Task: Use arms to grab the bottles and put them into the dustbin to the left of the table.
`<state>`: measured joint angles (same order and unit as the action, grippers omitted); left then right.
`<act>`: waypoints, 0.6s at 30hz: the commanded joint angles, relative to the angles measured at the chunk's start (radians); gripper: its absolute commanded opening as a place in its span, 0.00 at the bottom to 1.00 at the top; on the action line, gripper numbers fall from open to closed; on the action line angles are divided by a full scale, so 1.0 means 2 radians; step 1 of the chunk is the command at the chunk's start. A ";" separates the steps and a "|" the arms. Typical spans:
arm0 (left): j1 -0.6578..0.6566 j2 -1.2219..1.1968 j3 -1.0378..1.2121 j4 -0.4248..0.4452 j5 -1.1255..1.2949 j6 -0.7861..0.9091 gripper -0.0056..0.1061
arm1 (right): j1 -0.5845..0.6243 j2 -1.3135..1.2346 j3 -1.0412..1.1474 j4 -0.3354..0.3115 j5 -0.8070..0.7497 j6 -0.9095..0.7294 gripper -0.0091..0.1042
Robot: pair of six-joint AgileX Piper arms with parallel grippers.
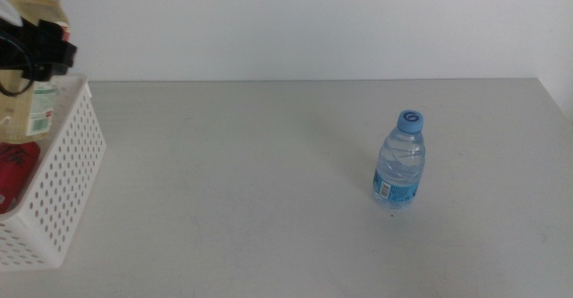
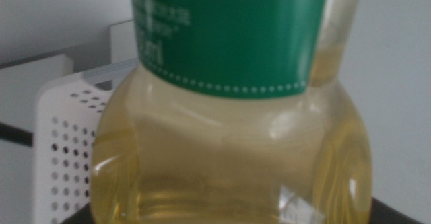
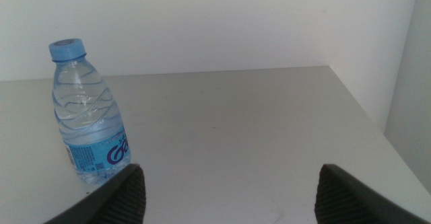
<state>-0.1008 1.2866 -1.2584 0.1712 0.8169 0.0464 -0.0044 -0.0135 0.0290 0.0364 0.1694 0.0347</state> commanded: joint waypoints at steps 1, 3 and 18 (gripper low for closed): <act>0.031 -0.023 -0.045 0.000 -0.022 0.006 0.09 | -0.003 -0.011 -0.005 -0.004 -0.041 -0.002 0.65; 0.068 -0.021 -0.053 -0.002 -0.017 0.005 0.09 | -0.003 -0.011 -0.005 -0.004 -0.041 -0.002 0.65; 0.186 0.084 -0.060 -0.149 -0.007 0.123 0.09 | -0.003 -0.011 -0.005 -0.004 -0.041 -0.002 0.65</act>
<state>0.2665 1.4786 -1.3301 -0.1008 0.8930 0.2846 -0.0044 -0.0135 0.0290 0.0364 0.1694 0.0347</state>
